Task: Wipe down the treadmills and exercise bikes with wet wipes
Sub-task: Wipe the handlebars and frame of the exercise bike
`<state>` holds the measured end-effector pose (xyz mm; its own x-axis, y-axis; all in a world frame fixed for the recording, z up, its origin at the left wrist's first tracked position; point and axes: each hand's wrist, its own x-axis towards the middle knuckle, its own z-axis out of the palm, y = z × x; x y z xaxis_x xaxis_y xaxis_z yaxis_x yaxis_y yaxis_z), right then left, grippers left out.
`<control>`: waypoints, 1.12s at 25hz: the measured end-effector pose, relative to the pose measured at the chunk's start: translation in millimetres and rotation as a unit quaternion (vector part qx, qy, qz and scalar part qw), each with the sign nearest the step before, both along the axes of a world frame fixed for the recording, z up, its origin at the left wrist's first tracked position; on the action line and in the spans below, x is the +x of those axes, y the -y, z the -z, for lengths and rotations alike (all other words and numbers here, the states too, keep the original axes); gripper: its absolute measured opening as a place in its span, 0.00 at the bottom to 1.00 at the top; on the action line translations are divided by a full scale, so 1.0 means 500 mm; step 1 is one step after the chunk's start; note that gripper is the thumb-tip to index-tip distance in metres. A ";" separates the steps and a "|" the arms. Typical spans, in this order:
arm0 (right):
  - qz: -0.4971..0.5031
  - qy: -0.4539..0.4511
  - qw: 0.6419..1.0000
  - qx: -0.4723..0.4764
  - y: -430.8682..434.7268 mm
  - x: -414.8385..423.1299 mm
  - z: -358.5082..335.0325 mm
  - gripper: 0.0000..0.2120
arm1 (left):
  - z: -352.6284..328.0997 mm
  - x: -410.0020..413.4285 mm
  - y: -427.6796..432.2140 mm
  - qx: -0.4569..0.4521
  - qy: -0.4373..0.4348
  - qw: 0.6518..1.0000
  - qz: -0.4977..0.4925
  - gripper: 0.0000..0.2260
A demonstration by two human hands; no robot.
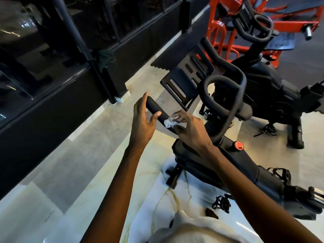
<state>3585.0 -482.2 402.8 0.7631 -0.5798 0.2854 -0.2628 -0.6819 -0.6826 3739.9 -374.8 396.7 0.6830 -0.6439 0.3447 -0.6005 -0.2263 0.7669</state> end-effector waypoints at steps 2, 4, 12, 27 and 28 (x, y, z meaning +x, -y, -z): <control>-0.025 -0.011 0.999 -0.020 0.003 -0.010 -0.003 0.10 | 0.008 -0.003 0.002 0.043 0.159 0.986 -0.018 0.27; -0.039 -0.039 0.998 -0.044 0.012 -0.027 0.001 0.08 | 0.023 -0.017 0.006 0.081 0.258 0.963 0.008 0.22; 0.026 -0.160 0.984 -0.076 0.090 -0.168 -0.008 0.09 | 0.086 -0.090 0.000 0.160 0.309 0.927 0.139 0.21; 0.222 -0.018 0.974 -0.047 0.154 -0.264 0.066 0.12 | 0.108 -0.166 0.068 0.124 0.286 0.938 0.152 0.19; 0.231 0.015 0.973 -0.022 0.154 -0.267 0.086 0.12 | 0.108 -0.174 0.073 0.120 0.279 0.941 0.151 0.18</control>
